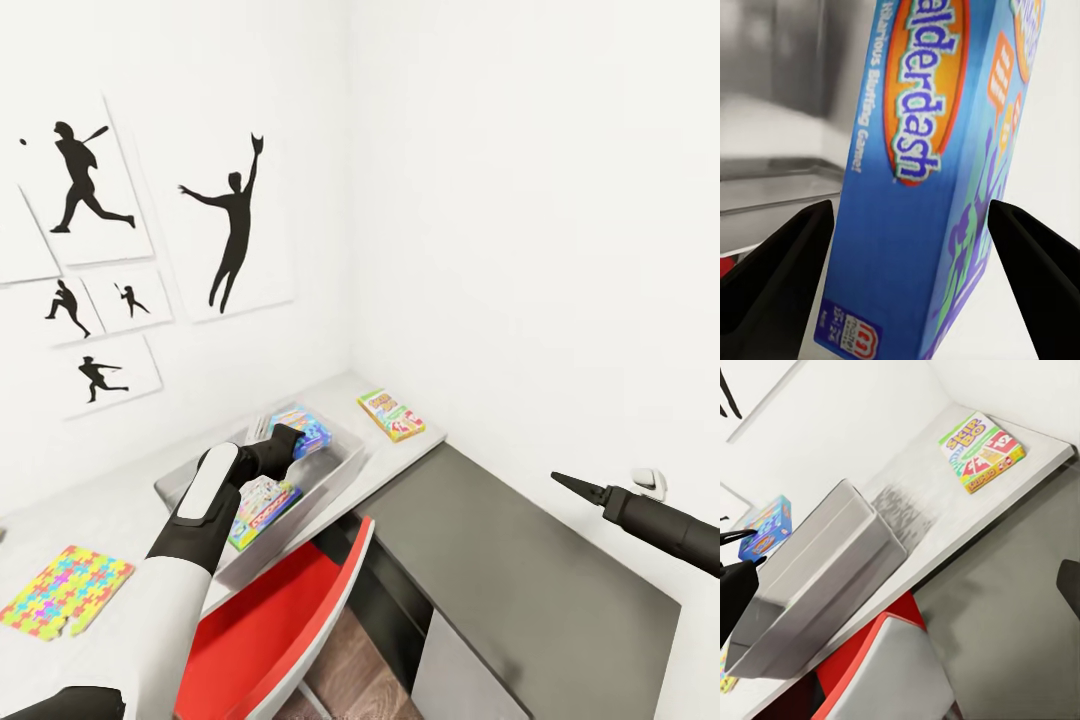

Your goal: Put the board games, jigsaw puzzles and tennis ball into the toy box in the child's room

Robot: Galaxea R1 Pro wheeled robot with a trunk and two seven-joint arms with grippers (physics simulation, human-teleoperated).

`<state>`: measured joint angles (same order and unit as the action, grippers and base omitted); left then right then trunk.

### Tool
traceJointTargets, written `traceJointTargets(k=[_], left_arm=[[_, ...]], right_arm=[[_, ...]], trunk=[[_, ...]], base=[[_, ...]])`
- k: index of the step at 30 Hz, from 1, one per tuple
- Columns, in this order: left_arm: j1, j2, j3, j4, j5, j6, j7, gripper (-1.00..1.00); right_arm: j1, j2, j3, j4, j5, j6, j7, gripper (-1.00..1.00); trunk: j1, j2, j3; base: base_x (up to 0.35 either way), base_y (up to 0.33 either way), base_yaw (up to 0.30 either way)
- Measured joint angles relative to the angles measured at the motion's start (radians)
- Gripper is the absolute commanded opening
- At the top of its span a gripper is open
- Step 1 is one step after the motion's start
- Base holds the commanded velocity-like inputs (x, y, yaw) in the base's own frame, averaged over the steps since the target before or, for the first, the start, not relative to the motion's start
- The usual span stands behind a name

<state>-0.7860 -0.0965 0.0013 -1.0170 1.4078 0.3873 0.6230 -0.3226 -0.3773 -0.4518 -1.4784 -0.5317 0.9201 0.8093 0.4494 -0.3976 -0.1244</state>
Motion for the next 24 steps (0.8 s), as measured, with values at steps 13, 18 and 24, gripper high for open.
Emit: traceJointTargets(k=[13,18,24], left_arm=[[0.000,0.000,0.000,-0.001,-0.001,-0.002,-0.001,-1.00],[0.000,0.000,0.000,-0.002,-0.001,-0.003,-0.003,-1.00],[0.000,0.000,0.000,-0.004,-0.001,-0.004,-0.007,-1.00]], right_arm=[[0.000,0.000,0.000,0.000,0.000,0.000,0.000,1.00],[0.000,0.000,0.000,0.000,0.000,0.000,0.000,1.00],[0.000,0.000,0.000,0.000,0.000,0.000,0.000,1.00]], trunk=[[0.000,0.000,-0.021],[0.000,0.000,-0.029],[0.000,0.000,-0.039]], base=[[0.000,0.000,0.000],[0.000,0.000,0.000],[0.000,0.000,0.000]])
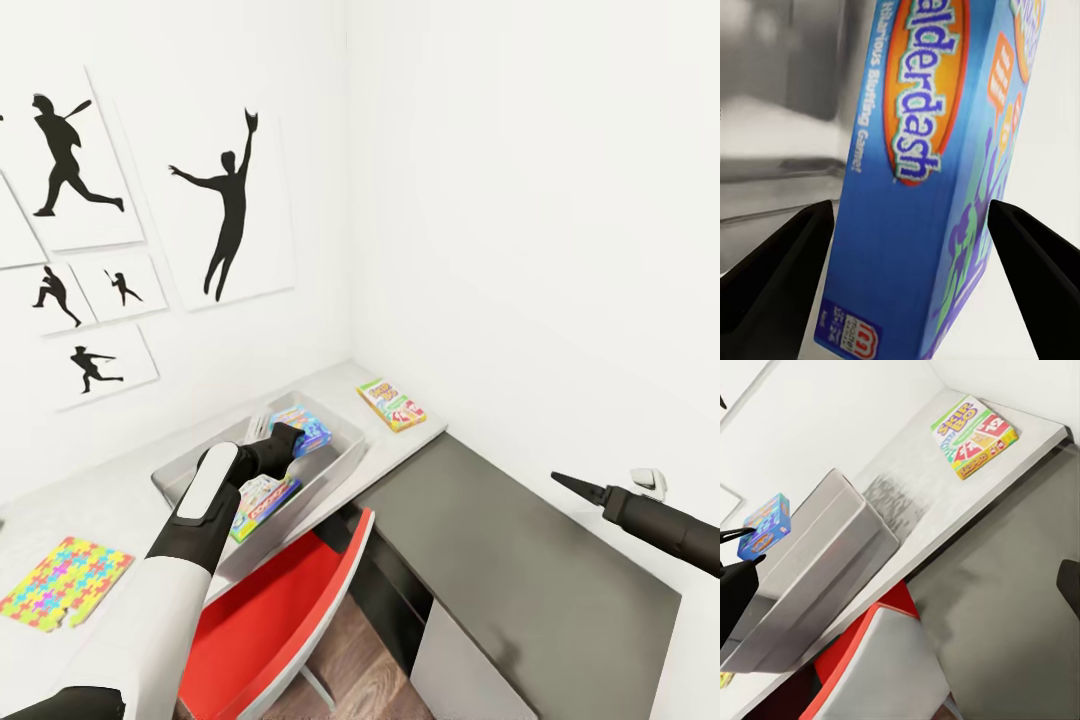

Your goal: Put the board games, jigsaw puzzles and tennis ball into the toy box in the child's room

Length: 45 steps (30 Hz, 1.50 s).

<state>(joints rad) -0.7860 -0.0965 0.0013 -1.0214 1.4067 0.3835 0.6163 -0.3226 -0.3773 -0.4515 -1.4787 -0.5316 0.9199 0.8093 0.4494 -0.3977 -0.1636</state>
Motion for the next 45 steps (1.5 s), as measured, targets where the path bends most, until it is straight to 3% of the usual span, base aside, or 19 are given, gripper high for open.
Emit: traceJointTargets(k=[15,24,45], left_arm=[[-0.013,0.006,0.000,-0.004,-0.002,-0.021,-0.032,-1.00],[-0.027,0.022,0.000,-0.004,-0.002,-0.038,-0.058,-1.00],[-0.066,0.026,0.000,0.004,-0.002,-0.041,-0.095,-1.00]], right_arm=[[0.000,0.000,0.000,0.000,0.000,0.000,0.001,1.00],[0.000,0.000,0.000,0.000,0.000,-0.001,0.001,1.00],[0.000,0.001,0.000,0.000,0.000,-0.001,0.002,1.00]], trunk=[[0.000,0.000,-0.021],[0.000,0.000,-0.023],[0.000,0.000,-0.027]], base=[[0.000,0.000,0.000],[0.000,0.000,0.000],[0.000,0.000,0.000]])
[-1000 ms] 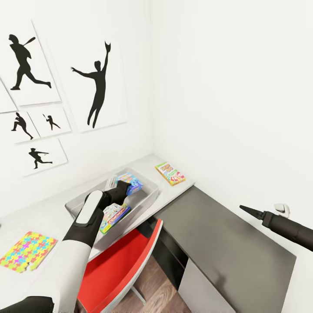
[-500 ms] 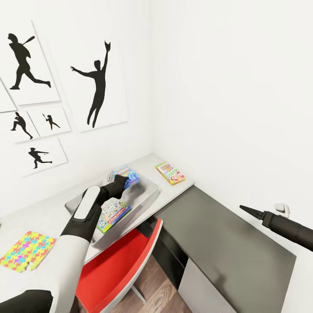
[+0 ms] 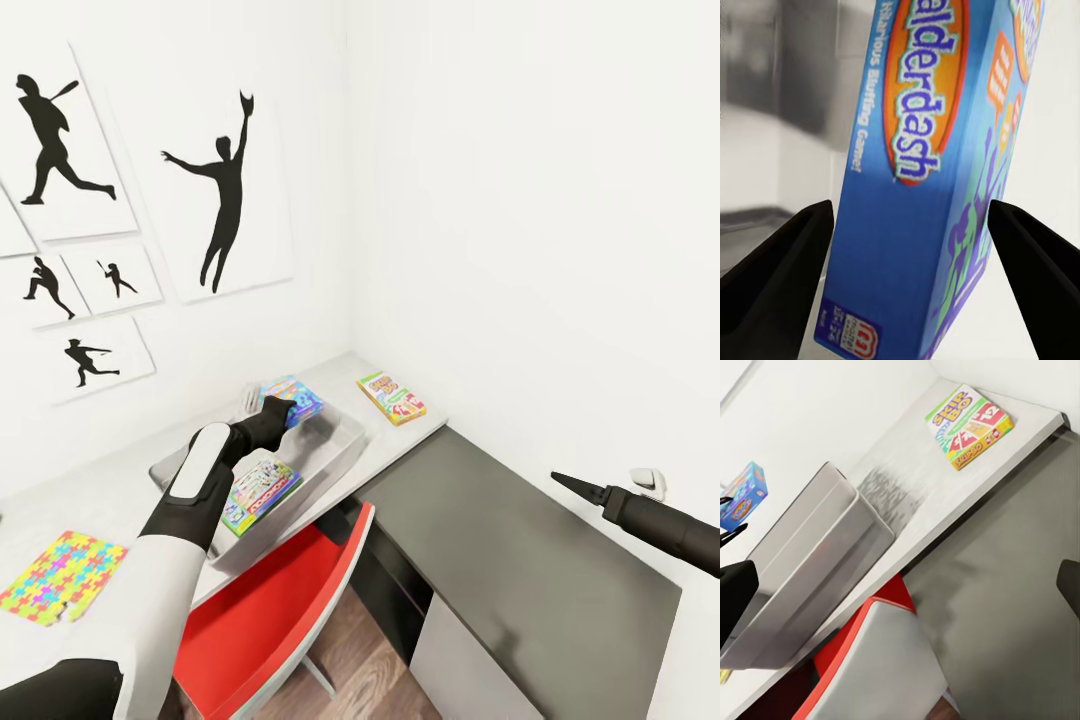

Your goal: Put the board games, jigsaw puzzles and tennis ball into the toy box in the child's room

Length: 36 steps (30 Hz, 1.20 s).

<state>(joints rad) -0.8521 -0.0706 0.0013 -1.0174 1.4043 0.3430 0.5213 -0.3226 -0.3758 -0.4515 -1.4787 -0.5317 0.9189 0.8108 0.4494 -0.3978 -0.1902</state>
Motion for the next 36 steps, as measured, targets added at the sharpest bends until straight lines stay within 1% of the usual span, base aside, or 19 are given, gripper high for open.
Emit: traceJointTargets(k=[24,36], left_arm=[[-0.001,0.002,0.001,0.003,0.000,0.000,-0.001,-1.00],[-0.001,0.005,0.015,0.003,0.000,-0.002,-0.001,-1.00]], right_arm=[[0.000,0.000,0.000,0.000,0.000,0.000,0.000,1.00],[0.000,0.000,0.000,0.000,0.000,0.000,0.000,1.00]], trunk=[[0.000,0.000,-0.035],[0.000,0.000,-0.054]], base=[[0.000,0.000,0.000],[0.000,0.000,0.000]])
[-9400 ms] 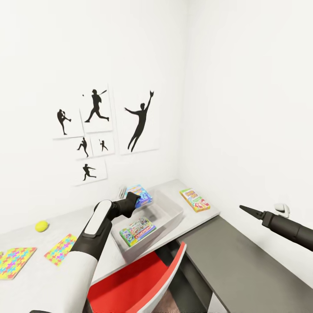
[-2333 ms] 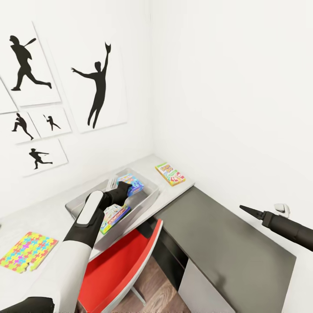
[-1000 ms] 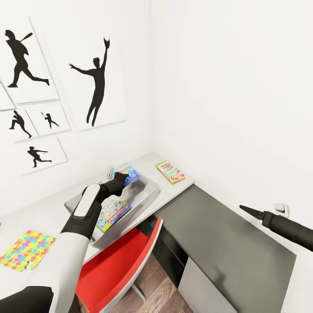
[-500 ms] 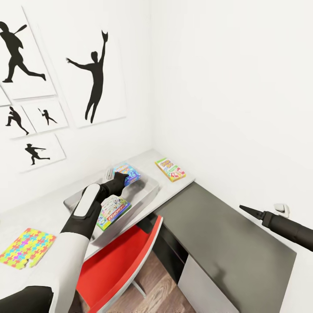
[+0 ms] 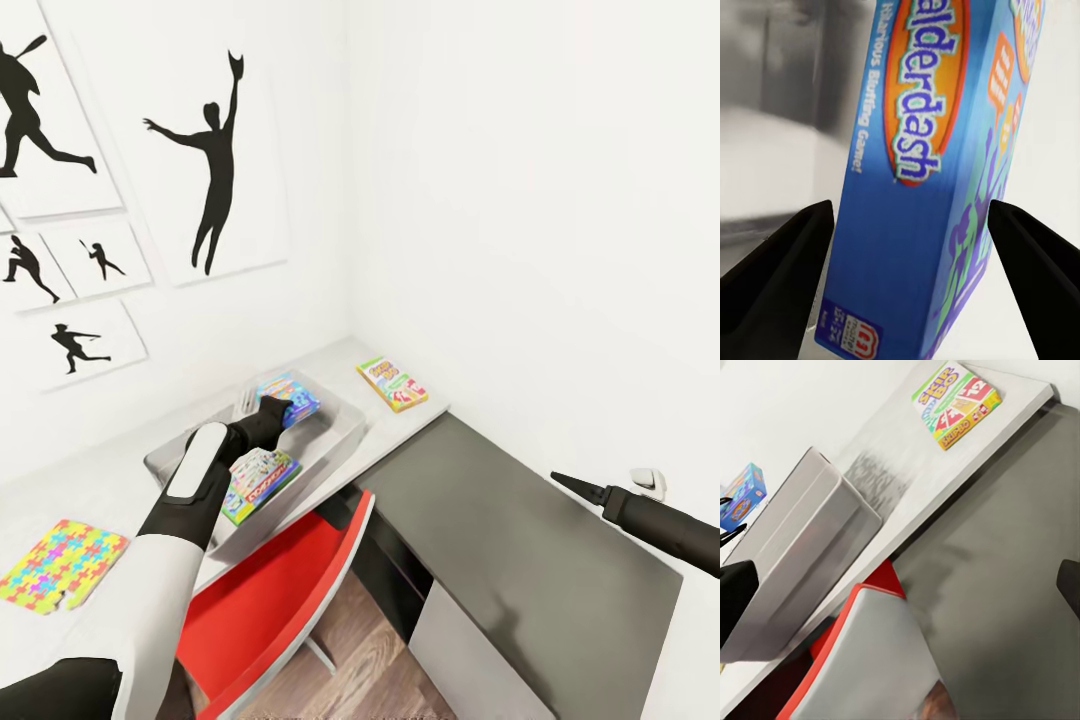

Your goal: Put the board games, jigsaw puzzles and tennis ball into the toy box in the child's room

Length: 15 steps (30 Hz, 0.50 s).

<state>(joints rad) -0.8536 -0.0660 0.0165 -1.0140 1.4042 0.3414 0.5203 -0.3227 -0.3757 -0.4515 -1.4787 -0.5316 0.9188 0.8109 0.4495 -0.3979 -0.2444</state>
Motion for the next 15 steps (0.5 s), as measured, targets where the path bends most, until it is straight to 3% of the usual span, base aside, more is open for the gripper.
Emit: traceJointTargets(k=[15], left_arm=[[0.000,0.006,0.004,0.000,0.000,0.000,0.000,-1.00]], right_arm=[[0.000,0.000,0.000,0.000,0.000,0.000,0.000,1.00]], trunk=[[0.000,0.000,-0.024]], base=[[0.000,0.000,0.000]])
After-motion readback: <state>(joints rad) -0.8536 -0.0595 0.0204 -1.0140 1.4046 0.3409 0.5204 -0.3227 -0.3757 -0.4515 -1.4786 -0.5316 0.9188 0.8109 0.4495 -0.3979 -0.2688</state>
